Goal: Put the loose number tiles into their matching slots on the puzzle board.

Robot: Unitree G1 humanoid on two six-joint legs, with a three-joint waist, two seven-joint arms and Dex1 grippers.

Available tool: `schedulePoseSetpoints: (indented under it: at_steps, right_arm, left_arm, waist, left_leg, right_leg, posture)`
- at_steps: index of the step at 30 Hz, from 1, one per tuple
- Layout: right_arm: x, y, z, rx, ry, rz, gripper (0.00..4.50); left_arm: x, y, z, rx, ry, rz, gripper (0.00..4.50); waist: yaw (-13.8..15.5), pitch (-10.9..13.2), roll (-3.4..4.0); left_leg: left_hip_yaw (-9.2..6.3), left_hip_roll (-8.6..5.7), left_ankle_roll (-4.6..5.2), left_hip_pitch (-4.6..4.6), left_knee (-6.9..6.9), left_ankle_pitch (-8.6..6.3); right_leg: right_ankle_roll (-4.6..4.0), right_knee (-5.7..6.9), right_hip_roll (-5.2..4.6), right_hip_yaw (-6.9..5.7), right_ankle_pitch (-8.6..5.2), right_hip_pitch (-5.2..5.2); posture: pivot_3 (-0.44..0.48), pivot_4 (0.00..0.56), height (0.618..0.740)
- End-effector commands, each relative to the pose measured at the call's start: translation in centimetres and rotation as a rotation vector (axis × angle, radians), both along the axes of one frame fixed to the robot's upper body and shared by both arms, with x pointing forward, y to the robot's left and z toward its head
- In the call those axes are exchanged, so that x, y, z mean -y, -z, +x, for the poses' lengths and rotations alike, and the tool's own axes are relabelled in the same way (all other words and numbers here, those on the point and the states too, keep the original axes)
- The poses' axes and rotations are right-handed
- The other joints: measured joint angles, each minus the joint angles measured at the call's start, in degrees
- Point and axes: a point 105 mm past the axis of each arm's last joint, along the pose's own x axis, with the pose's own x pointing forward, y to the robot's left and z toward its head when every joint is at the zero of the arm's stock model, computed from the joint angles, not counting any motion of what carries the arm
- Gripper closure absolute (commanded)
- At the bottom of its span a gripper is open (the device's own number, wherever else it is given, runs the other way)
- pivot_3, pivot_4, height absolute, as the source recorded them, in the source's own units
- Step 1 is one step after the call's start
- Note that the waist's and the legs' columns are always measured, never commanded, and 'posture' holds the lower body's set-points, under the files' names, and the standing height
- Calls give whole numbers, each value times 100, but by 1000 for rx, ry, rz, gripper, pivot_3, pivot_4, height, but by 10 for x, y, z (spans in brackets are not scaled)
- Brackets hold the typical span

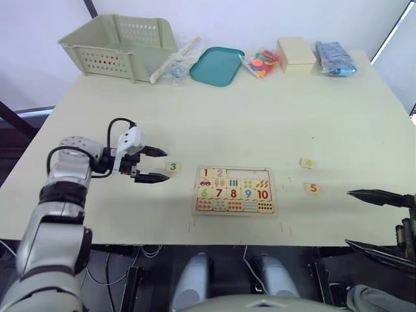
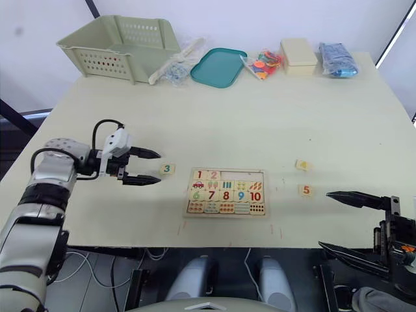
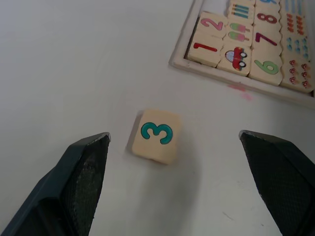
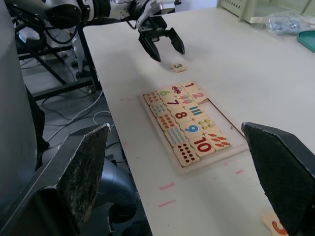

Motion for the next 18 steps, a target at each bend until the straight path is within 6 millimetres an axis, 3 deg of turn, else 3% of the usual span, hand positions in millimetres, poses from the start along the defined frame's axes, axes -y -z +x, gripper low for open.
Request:
schedulePoseSetpoints:
  at_steps: [1, 2, 6, 18]
  right_arm:
    - [-4, -1, -1, 14, -7, 0, 0]
    - [-5, -1, -1, 17, -5, 3, 0]
    - [-6, 0, -4, 16, 6, 11, 0]
    - [-9, 5, -10, 9, 28, 24, 0]
  left_arm:
    - [0, 2, 2, 5, 55, 56, 32]
    - [1, 4, 3, 0, 59, 62, 32]
    - [3, 9, 5, 3, 74, 83, 960]
    - [-1, 12, 8, 26, 51, 100, 960]
  waist:
    - [13, 1, -2]
    - [13, 1, -2]
    - [16, 1, -3]
    - [17, 0, -2]
  left_leg:
    - [-1, 0, 0, -1, 1, 0]
    - [-2, -1, 0, -1, 2, 0]
    - [-4, 0, 0, -3, 2, 0]
    - [-27, 0, 0, 0, 3, 0]
  right_leg:
    - [0, 0, 0, -1, 0, 0]
    - [0, 0, 0, -2, 0, 0]
    - [1, 0, -1, -2, 0, 0]
    - [1, 5, -1, -3, 0, 0]
  posture:
    - [0, 150, 740]
    - [0, 150, 740]
    - [0, 150, 740]
    - [0, 150, 740]
